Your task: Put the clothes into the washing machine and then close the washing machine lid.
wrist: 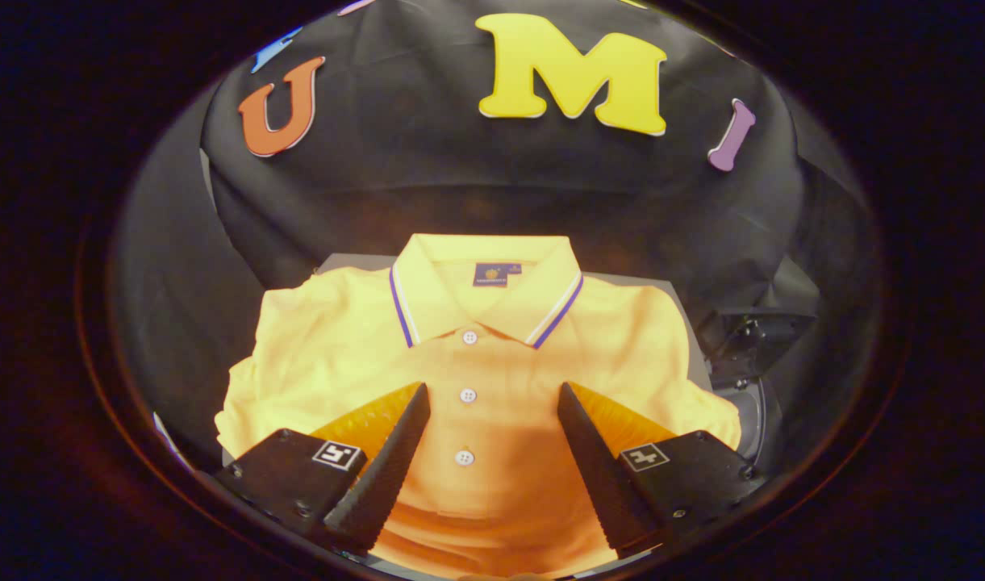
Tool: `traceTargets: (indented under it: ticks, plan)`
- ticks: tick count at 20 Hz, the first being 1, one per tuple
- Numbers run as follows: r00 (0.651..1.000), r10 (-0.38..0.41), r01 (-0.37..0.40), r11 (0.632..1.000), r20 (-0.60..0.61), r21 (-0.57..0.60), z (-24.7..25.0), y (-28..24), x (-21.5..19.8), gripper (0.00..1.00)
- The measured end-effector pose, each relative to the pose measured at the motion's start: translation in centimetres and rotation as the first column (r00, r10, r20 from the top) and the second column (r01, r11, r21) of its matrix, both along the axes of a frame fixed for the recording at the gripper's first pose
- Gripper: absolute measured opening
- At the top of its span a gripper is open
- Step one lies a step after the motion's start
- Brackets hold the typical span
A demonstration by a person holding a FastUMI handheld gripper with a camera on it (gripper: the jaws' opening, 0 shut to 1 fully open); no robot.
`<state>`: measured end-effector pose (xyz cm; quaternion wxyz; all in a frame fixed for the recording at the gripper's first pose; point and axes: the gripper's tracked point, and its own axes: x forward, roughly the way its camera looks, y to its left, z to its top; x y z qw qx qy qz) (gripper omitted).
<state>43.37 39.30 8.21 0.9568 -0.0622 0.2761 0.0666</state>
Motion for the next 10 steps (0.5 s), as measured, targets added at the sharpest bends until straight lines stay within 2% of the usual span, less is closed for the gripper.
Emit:
traceTargets:
  ticks: [1, 10]
  plan:
    - [0.999, -0.017, 0.017, 1.0, 0.039, 0.016, 0.7, 0.02, 0.14, 0.99]
    - [0.998, 0.034, -0.035, 0.999, -0.052, -0.023, 0.56, 0.37, 0.25, 0.95]
